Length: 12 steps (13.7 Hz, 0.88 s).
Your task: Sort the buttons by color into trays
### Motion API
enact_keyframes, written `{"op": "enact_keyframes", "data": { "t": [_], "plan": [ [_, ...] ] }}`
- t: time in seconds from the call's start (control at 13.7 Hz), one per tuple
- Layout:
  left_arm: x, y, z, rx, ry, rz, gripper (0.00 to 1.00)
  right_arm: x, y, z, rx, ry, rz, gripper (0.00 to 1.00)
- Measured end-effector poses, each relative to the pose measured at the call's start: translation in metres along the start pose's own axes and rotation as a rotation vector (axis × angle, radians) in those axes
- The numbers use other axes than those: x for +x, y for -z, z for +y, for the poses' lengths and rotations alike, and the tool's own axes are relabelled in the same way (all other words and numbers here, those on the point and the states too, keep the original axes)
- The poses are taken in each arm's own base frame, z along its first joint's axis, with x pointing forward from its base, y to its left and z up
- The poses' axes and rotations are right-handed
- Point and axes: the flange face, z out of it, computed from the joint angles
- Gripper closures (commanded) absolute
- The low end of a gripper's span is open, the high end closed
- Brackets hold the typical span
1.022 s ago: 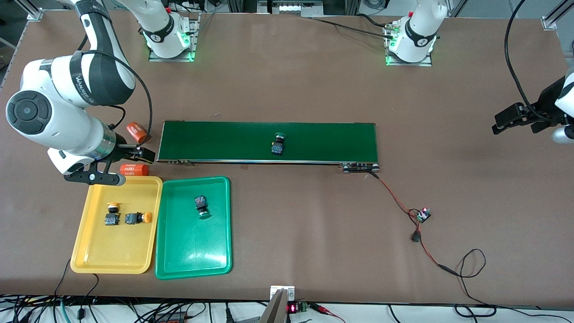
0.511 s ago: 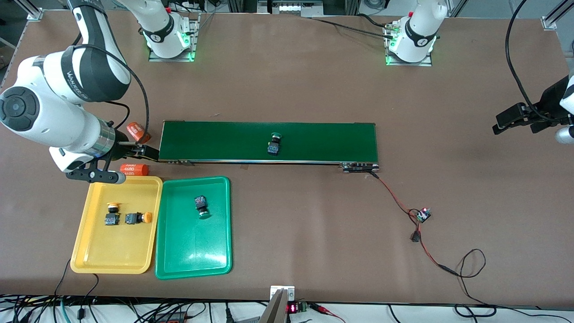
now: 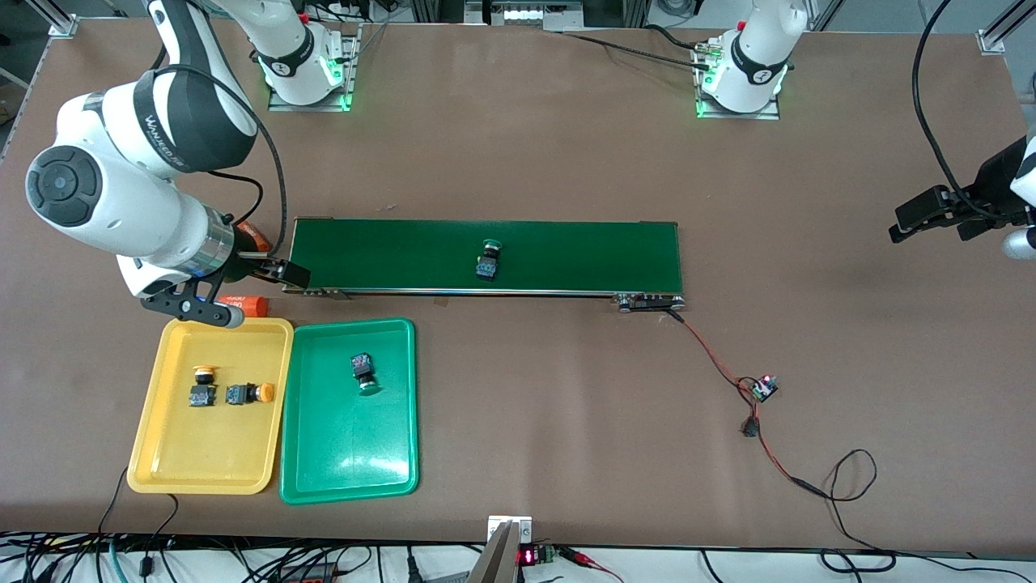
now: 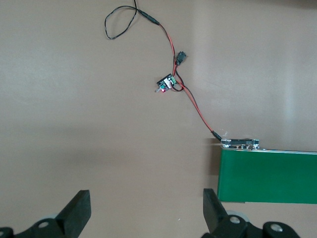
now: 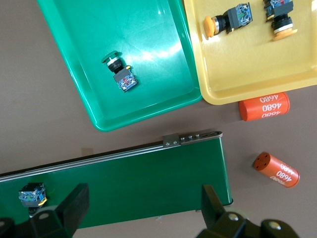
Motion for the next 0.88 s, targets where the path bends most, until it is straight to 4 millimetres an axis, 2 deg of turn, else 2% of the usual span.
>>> {"op": "enact_keyframes", "data": {
  "t": [0.88],
  "plan": [
    [0.0001,-0.0003,0.0000,0.000,0.000,0.000,0.00,-0.0022,-0.0069,-0.0043,-0.003,-0.019,-0.013,0.00]
  ]
}}
